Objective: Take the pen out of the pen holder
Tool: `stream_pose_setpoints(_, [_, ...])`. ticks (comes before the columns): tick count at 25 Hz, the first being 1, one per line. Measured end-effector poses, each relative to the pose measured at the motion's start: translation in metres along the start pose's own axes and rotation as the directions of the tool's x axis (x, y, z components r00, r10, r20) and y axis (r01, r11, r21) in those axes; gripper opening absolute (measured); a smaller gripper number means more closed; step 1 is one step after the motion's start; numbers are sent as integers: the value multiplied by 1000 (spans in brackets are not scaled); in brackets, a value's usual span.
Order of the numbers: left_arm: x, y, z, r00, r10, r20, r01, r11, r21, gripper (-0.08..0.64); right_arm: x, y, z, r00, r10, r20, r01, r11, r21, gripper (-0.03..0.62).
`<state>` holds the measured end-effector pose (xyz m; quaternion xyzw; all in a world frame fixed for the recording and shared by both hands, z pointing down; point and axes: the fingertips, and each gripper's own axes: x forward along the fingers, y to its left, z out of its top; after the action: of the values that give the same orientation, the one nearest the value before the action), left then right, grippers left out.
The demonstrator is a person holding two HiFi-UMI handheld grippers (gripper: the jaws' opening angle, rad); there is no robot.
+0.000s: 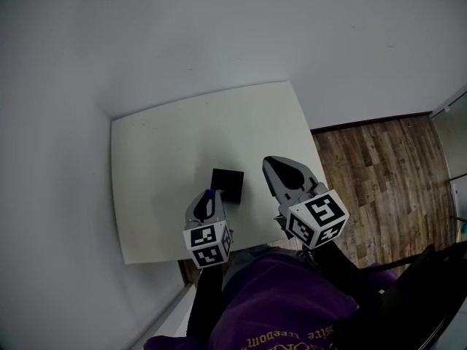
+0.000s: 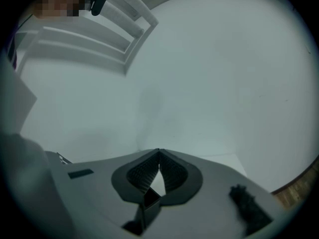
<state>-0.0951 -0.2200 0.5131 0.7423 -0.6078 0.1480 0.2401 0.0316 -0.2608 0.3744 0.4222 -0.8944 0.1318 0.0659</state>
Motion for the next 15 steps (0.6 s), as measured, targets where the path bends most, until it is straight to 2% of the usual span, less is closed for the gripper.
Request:
stream_pose_setpoints(3, [-2, 2, 5, 1000, -6, 17, 7, 1000, -28, 74, 2, 1, 1, 1000, 5, 0, -5, 1000, -3, 11])
stream_pose_setpoints(15, [-22, -1, 33, 991, -24, 134, 32, 998, -53, 72, 9, 6, 3, 1000, 28, -1, -28, 1000, -9, 11])
